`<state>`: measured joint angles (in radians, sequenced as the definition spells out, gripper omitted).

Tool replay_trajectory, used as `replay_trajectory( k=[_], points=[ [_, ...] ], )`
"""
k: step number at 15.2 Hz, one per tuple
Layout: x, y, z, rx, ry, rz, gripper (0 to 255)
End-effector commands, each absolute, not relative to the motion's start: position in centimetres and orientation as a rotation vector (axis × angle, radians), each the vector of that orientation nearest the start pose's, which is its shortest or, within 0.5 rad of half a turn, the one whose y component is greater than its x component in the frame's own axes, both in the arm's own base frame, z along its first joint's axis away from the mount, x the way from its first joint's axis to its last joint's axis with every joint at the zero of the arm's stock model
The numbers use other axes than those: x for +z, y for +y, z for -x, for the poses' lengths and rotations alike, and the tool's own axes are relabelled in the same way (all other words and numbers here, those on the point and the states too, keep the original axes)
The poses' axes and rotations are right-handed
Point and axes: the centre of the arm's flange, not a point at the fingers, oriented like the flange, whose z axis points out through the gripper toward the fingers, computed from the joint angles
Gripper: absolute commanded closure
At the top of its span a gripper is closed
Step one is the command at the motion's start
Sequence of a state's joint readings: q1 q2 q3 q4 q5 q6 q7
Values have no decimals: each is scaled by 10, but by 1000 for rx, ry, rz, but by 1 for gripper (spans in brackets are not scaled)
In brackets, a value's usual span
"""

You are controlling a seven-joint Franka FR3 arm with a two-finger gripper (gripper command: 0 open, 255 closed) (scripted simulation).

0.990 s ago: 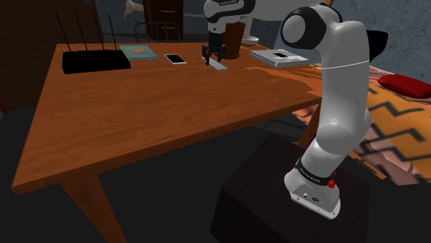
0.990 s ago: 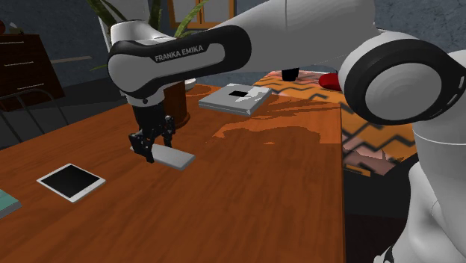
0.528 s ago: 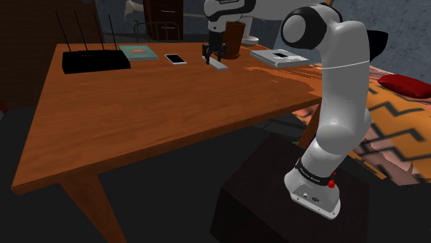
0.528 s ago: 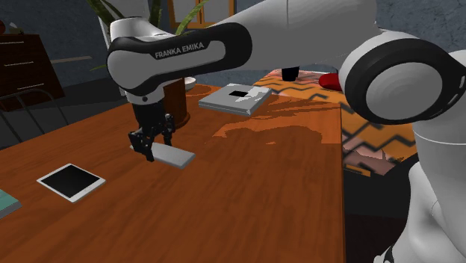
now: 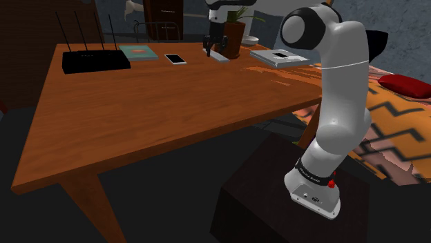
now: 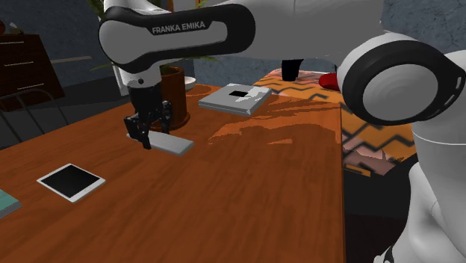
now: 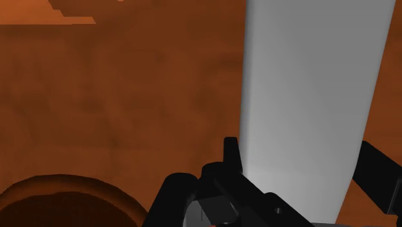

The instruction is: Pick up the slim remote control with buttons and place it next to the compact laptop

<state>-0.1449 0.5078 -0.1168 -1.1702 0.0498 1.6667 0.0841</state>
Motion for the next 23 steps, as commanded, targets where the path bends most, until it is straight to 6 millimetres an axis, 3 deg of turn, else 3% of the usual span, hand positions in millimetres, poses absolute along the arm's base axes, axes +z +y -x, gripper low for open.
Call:
replay_trajectory(
  k=[1,10,23],
  points=[
    [514,-158,-686,14,527,3104,255],
    [561,-158,-686,14,527,3104,255],
    [561,-259,-547,14,527,3104,255]
  ],
)
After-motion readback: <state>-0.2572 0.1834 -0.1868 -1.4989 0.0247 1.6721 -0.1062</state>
